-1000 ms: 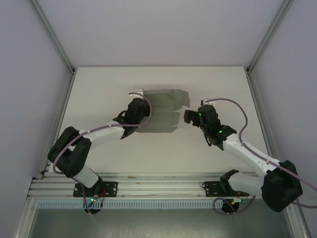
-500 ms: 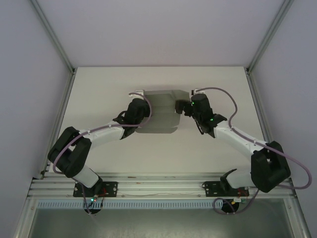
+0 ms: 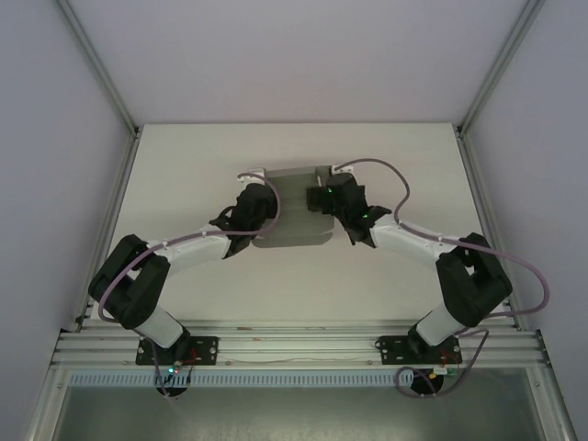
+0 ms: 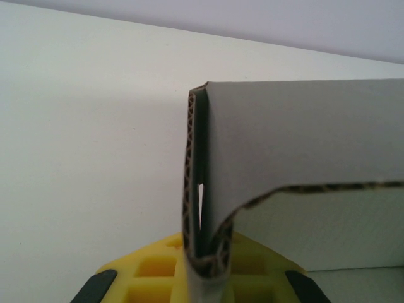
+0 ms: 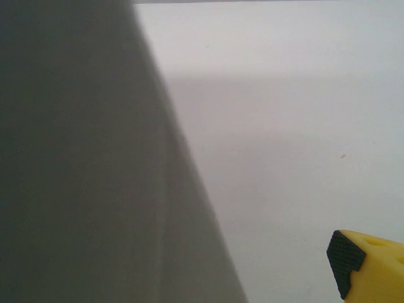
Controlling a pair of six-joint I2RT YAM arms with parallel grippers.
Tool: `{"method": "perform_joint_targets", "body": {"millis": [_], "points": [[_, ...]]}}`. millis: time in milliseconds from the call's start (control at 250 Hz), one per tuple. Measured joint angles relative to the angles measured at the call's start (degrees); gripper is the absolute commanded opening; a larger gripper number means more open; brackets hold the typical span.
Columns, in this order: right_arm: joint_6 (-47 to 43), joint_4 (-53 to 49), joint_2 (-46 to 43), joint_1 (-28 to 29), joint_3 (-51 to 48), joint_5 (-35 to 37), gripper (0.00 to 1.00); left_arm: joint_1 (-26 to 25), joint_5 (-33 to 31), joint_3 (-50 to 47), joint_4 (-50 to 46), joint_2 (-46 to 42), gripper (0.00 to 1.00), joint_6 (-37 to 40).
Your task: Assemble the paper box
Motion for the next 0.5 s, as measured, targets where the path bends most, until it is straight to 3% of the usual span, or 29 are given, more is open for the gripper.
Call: {"method": "perform_joint_targets", "body": {"millis": [108,276,408,500], "points": [[-0.2,-1.79,-4.72,-0.15,-2.16,1.05,1.0,0.0,-0.55,0.0,0.0,0.0,0.0,0.04],[-1.9,-6.19,-21.55,-2.08,-8.46,-3.5,1.0,0.0,-0.85,0.0,0.02,-0.02,0.0,0.2],[-1.9,-6.51,-32.98,-8.68,-12.26,-11.19,1.0,0.0,-0.35,-0.37,0.13,-0.68,0.0,0.7],[-1.2,-6.84,-34.95,-14.6,-13.09,-15.93,0.99,0.0,0.28,-1.05,0.2,-1.81,0.0,0.96]]}}
